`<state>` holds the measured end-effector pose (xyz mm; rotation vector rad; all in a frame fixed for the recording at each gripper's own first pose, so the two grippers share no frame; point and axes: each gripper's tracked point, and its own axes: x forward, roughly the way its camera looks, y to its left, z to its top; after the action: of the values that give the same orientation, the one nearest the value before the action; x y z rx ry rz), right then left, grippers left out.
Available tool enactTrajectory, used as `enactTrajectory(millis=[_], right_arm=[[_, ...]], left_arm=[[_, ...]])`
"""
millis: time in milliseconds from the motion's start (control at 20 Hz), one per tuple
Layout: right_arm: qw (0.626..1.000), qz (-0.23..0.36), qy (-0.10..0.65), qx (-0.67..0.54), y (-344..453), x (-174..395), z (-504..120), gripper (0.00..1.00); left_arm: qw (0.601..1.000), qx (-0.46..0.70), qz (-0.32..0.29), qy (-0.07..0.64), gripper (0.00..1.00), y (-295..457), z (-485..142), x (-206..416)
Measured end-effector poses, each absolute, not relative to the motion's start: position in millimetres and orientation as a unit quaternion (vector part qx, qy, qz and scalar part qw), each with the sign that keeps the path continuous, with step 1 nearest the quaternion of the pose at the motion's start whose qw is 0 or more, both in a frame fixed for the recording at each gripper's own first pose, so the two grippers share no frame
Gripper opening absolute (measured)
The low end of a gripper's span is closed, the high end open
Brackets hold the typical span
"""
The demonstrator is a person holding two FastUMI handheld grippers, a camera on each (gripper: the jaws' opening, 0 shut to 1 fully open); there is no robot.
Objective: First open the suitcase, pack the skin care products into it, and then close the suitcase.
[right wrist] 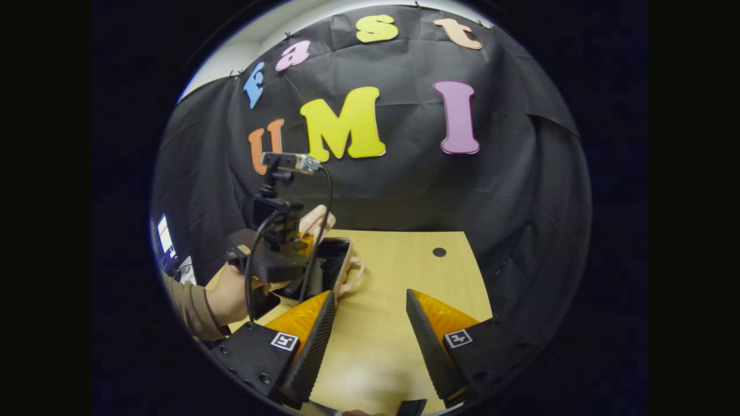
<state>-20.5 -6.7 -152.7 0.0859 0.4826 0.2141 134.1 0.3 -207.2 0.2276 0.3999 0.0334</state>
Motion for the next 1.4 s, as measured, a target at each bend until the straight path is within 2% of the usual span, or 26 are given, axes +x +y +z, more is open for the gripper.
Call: enactTrajectory(millis=[300, 450, 650, 800, 900, 950, 1000, 1050, 1100, 1150, 1200, 1250, 1400], right_arm=[[0.959, 0.089, 0.265, 0.044, -69, -32, -182, 0.72], [0.954, 0.087, 0.282, 0.050, -93, -36, -198, 0.73], [0.948, 0.087, 0.300, 0.068, -113, -36, -216, 0.73], [0.946, 0.092, 0.301, 0.075, -118, -33, -220, 0.73], [0.950, 0.093, 0.289, 0.076, -121, -29, -216, 0.73], [0.953, 0.093, 0.279, 0.074, -121, -26, -210, 0.73], [0.958, 0.091, 0.265, 0.061, -121, -24, -205, 0.73], [0.963, 0.091, 0.249, 0.046, -122, -23, -198, 0.71], [0.967, 0.092, 0.235, 0.036, -119, -23, -192, 0.73], [0.969, 0.093, 0.226, 0.028, -115, -24, -185, 0.71], [0.971, 0.096, 0.218, 0.023, -109, -25, -180, 0.73], [0.973, 0.099, 0.209, 0.019, -102, -27, -171, 0.72], [0.979, 0.094, 0.179, 0.011, -80, -28, -145, 0.72]], left_arm=[[0.953, 0.144, 0.028, 0.266, 0.06, -34, -275, 137], [0.953, 0.160, 0.047, 0.254, 0.06, -37, -271, 151], [0.945, 0.168, 0.063, 0.273, 0.06, -42, -282, 162], [0.942, 0.176, 0.066, 0.278, 0.11, -50, -289, 157], [0.949, 0.135, 0.053, 0.279, 0.31, -60, -287, 152], [0.952, 0.114, 0.045, 0.279, 0.46, -64, -282, 149], [0.955, 0.101, 0.050, 0.276, 0.50, -64, -272, 140], [0.957, 0.093, 0.057, 0.269, 0.63, -60, -257, 133], [0.960, 0.090, 0.062, 0.259, 0.68, -57, -242, 125], [0.963, 0.086, 0.065, 0.247, 0.81, -54, -227, 116], [0.967, 0.082, 0.065, 0.234, 0.95, -53, -211, 107], [0.970, 0.077, 0.066, 0.219, 0.99, -49, -194, 95], [0.981, 0.056, 0.073, 0.172, 0.98, -27, -142, 57]])
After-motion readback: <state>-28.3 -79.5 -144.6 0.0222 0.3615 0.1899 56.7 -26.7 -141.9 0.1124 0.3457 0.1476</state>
